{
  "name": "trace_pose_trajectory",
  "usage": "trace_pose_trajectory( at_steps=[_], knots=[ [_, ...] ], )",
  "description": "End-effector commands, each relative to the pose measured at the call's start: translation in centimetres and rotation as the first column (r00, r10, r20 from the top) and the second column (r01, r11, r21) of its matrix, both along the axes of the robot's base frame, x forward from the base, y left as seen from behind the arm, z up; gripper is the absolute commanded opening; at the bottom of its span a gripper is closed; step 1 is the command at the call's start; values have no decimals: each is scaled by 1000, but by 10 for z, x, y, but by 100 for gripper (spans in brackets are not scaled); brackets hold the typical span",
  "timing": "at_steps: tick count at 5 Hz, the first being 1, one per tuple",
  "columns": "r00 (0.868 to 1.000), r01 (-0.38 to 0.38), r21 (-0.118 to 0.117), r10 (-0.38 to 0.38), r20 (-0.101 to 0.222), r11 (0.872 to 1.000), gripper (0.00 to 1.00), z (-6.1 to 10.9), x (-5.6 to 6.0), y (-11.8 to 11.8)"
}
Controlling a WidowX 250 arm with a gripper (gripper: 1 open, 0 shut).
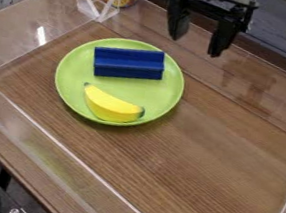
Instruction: Put the blue object in the green plate
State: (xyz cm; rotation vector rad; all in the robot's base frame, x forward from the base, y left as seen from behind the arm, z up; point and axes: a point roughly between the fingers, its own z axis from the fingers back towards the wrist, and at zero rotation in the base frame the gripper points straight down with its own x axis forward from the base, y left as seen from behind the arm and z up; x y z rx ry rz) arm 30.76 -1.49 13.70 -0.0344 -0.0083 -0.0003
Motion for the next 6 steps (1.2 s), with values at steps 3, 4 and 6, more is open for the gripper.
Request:
trace_pose_trajectory(
  at_steps=[3,4,6],
  knots=[
    [992,110,-2,-110,61,994,100,2,-8,8],
    [991,110,-11,-109,78,994,100,13,-11,10],
    [989,114,-13,-112,94,993,100,22,-17,13]
  ],
)
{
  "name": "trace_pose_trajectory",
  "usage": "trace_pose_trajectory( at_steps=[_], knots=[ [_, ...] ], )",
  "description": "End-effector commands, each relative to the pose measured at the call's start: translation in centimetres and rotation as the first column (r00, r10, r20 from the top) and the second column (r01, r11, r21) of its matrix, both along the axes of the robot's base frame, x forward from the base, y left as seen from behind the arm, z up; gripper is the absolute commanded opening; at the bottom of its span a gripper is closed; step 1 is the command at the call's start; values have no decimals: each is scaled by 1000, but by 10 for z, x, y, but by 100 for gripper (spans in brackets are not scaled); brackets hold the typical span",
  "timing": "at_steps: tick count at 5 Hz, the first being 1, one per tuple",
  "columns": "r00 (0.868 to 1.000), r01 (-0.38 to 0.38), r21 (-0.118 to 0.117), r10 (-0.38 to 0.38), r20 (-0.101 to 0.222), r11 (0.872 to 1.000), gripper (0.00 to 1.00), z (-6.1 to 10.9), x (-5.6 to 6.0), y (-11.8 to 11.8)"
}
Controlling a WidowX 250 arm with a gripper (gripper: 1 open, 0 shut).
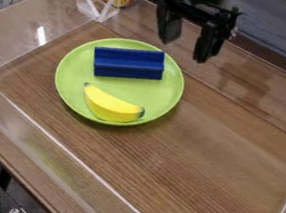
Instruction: Put the blue object in the green plate
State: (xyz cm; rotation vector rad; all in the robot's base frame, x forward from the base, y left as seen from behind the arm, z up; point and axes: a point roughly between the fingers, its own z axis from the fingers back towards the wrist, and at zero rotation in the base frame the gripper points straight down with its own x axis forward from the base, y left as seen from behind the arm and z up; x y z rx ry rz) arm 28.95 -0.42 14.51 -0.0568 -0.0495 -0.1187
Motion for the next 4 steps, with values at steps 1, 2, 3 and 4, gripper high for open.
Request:
trace_pose_trajectory(
  at_steps=[1,2,3,4],
  knots=[
    [999,-4,-2,4,55,1000,100,13,-4,2],
    [999,-18,-3,19,41,1000,100,5,-5,1],
    [999,-31,-3,31,35,1000,100,-3,-8,-1],
    [999,22,-6,-22,36,1000,100,-5,-14,-7]
  ],
)
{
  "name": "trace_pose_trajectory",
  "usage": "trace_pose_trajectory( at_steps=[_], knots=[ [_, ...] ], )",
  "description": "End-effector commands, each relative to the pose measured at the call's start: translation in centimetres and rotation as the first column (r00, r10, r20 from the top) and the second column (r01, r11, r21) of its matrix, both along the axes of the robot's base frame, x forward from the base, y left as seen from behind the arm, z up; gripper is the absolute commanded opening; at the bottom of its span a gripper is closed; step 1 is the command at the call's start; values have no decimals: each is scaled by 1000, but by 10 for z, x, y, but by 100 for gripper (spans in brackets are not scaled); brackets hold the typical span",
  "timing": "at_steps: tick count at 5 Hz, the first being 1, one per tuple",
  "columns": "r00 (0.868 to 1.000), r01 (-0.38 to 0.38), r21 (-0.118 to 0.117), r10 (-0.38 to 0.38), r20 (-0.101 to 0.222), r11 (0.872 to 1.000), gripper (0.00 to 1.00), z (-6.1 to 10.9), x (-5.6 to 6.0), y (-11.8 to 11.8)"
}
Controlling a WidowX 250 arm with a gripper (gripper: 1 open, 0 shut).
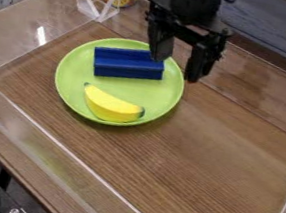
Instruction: Put the blue object in the green plate
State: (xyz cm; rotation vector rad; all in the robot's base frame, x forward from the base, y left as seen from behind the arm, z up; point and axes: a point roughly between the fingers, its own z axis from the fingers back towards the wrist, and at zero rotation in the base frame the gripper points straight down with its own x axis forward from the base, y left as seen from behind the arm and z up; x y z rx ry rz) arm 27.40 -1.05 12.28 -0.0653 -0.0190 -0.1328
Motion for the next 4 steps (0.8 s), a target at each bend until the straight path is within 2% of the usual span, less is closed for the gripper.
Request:
trace_pose_trajectory(
  at_steps=[1,2,3,4],
  knots=[
    [994,72,-1,-71,81,997,100,16,-5,-5],
    [989,129,-2,-129,74,992,100,5,-3,-4],
    [982,174,-8,-173,80,985,100,-8,-2,-1],
    [978,187,-12,-185,97,982,100,-20,-3,2]
  ],
)
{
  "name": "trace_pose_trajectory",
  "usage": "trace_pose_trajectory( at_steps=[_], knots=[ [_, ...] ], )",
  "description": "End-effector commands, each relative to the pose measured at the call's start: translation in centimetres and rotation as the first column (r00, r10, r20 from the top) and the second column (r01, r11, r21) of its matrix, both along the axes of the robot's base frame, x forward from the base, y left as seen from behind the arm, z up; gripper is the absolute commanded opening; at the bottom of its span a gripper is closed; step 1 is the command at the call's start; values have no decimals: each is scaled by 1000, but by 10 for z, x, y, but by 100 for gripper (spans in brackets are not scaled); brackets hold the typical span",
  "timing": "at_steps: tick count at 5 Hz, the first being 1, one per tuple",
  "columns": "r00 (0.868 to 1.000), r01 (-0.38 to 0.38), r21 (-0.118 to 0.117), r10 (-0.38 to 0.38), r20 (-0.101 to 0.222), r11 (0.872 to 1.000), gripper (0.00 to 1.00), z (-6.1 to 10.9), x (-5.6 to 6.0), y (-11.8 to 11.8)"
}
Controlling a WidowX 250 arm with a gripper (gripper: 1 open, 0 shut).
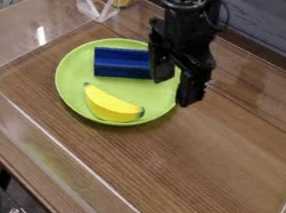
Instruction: Put the blue object in the green plate
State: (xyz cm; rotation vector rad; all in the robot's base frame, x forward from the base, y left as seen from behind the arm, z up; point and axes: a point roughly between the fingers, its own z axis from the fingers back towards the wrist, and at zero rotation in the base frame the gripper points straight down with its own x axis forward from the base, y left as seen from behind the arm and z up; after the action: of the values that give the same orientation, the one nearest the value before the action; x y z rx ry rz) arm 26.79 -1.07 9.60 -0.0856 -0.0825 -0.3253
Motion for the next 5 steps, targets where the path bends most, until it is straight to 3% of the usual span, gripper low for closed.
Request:
trace_pose_trajectory(
  at_steps=[1,4,5],
  knots=[
    [999,-20,0,20,29,1000,100,3,2,-3],
    [991,-133,8,133,6,991,100,-2,-6,-15],
    [987,-163,6,163,10,987,100,-5,-2,2]
  ],
)
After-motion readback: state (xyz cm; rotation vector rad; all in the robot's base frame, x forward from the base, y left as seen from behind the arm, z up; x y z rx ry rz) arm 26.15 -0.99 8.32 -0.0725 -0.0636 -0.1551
